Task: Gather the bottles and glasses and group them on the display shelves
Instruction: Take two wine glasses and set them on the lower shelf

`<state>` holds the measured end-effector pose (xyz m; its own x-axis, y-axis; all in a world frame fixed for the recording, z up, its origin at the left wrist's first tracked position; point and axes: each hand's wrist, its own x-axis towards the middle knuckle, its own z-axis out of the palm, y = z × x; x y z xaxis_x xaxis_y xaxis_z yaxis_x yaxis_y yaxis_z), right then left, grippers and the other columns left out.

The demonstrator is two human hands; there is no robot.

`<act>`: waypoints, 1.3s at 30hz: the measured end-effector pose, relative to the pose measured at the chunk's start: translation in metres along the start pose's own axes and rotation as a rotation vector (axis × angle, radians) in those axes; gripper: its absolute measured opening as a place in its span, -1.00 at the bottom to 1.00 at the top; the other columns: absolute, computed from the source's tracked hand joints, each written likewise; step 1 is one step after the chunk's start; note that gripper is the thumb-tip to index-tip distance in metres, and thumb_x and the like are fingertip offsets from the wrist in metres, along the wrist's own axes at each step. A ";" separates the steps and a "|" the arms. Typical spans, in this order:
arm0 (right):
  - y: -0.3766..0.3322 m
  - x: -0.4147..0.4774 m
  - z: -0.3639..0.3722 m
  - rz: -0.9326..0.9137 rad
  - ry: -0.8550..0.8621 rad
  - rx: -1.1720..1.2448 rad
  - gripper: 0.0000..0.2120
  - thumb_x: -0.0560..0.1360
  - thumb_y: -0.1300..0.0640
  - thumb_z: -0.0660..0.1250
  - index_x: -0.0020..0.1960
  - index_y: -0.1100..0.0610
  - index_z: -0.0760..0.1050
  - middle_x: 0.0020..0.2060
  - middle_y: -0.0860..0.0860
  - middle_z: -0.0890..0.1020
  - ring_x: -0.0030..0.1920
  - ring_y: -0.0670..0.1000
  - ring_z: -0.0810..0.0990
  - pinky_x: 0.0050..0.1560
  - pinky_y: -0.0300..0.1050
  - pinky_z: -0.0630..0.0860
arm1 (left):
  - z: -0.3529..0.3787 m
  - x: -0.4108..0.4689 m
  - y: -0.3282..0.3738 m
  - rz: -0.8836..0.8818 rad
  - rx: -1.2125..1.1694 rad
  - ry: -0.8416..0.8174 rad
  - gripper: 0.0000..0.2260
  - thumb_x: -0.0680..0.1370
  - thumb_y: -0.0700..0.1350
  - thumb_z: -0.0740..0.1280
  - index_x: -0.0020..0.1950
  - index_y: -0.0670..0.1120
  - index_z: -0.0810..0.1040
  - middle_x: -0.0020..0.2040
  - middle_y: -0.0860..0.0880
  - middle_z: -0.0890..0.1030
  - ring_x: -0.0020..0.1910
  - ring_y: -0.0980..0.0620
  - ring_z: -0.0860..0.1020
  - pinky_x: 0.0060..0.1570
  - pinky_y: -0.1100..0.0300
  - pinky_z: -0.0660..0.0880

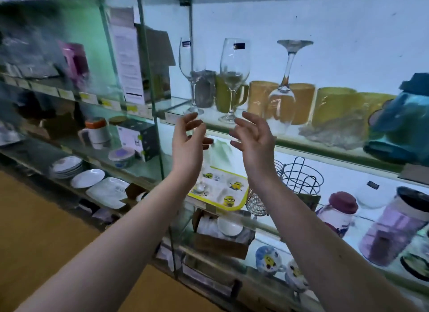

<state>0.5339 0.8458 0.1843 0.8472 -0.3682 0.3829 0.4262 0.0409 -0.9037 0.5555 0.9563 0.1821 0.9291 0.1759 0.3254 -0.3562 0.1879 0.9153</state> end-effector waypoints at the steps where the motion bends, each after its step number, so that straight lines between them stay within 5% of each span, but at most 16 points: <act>1: -0.001 0.004 0.002 -0.001 0.008 0.007 -0.77 0.53 0.26 0.26 0.14 0.02 0.42 0.10 0.03 0.56 0.13 0.14 0.58 0.17 0.12 0.52 | 0.001 0.005 0.003 0.003 -0.001 -0.001 -0.79 0.59 -0.23 0.21 0.21 -0.10 0.41 0.01 0.02 0.49 -0.36 0.09 0.53 -0.32 0.34 0.47; 6: 0.001 0.043 0.023 -0.015 0.024 0.057 -0.66 0.52 0.22 0.28 0.23 0.00 0.29 0.11 -0.05 0.45 0.17 0.18 0.55 0.07 0.04 0.55 | 0.009 0.043 0.015 0.014 -0.035 -0.027 -0.79 0.59 -0.23 0.21 0.20 -0.07 0.31 0.01 0.02 0.45 -0.30 0.06 0.56 -0.27 0.28 0.51; 10: 0.012 0.079 0.037 -0.027 0.063 0.115 -0.48 0.52 0.20 0.31 0.38 0.00 0.17 0.17 -0.09 0.36 0.21 0.16 0.53 -0.08 -0.11 0.56 | 0.014 0.077 0.017 0.009 -0.016 -0.035 -0.67 0.59 -0.19 0.22 0.32 -0.10 0.24 0.20 -0.11 0.39 -0.17 -0.01 0.58 -0.07 0.09 0.56; 16: 0.038 0.121 0.039 -0.024 0.123 0.117 -0.16 0.29 -0.06 0.44 0.44 -0.11 0.06 0.41 0.02 0.25 0.33 0.17 0.43 -0.06 -0.02 0.62 | 0.021 0.119 0.001 -0.071 -0.038 -0.031 -0.50 0.56 -0.12 0.30 0.42 -0.07 0.14 0.32 -0.14 0.30 -0.16 0.08 0.56 0.04 0.01 0.57; 21: 0.048 0.143 0.047 -0.041 0.174 0.052 -0.15 0.17 -0.23 0.48 0.33 -0.30 0.10 0.37 -0.12 0.26 0.34 0.17 0.43 0.20 0.23 0.49 | 0.020 0.156 -0.016 -0.126 -0.080 -0.074 -0.22 0.43 0.11 0.44 0.48 0.03 0.03 0.45 -0.13 0.22 -0.02 0.07 0.57 0.08 -0.13 0.55; 24: 0.052 0.156 0.056 -0.069 0.231 0.015 -0.17 0.19 -0.20 0.49 0.33 -0.30 0.10 0.35 -0.14 0.29 0.31 0.20 0.46 0.15 0.25 0.52 | 0.017 0.180 -0.021 -0.198 -0.125 -0.146 -0.10 0.33 0.23 0.47 0.48 0.11 -0.01 0.46 -0.11 0.23 0.12 -0.05 0.55 0.17 -0.21 0.46; 27: 0.055 0.163 0.060 -0.067 0.318 0.034 -0.21 0.29 -0.07 0.52 0.36 -0.25 0.14 0.28 -0.15 0.36 0.17 0.18 0.58 0.03 0.24 0.58 | 0.012 0.200 -0.026 -0.277 -0.163 -0.229 -0.18 0.38 0.20 0.43 0.47 0.07 0.03 0.40 -0.08 0.32 0.11 -0.07 0.56 0.11 -0.16 0.51; 31: 0.058 0.168 0.067 -0.061 0.384 -0.015 -0.26 0.29 -0.05 0.53 0.34 -0.20 0.21 0.21 -0.14 0.46 0.11 0.20 0.60 0.02 0.25 0.58 | 0.009 0.218 -0.026 -0.316 -0.295 -0.334 -0.39 0.47 0.08 0.38 0.39 -0.10 0.20 0.14 -0.09 0.49 0.10 -0.13 0.59 -0.36 0.14 0.59; 35: 0.058 0.169 0.081 -0.055 0.476 -0.176 -0.20 0.15 -0.21 0.51 0.29 -0.24 0.20 0.25 -0.07 0.46 0.13 0.26 0.58 0.05 0.26 0.56 | 0.004 0.238 -0.028 -0.375 -0.351 -0.426 -0.30 0.39 0.16 0.44 0.39 -0.13 0.28 0.17 -0.21 0.56 0.06 -0.15 0.62 -0.28 0.07 0.60; 39: 0.057 0.171 0.082 -0.079 0.491 -0.088 -0.26 0.31 -0.04 0.53 0.36 -0.12 0.21 0.29 0.08 0.45 -0.16 0.19 0.69 -0.35 -0.09 0.58 | 0.000 0.246 -0.028 -0.407 -0.396 -0.517 -0.43 0.42 0.14 0.41 0.31 -0.13 0.40 0.11 -0.18 0.61 0.02 -0.11 0.64 -0.24 0.12 0.60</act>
<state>0.7286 0.8611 0.2139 0.5551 -0.7616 0.3343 0.4367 -0.0752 -0.8965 0.7940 0.9943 0.2366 0.8885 -0.4371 0.1393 0.1058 0.4906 0.8650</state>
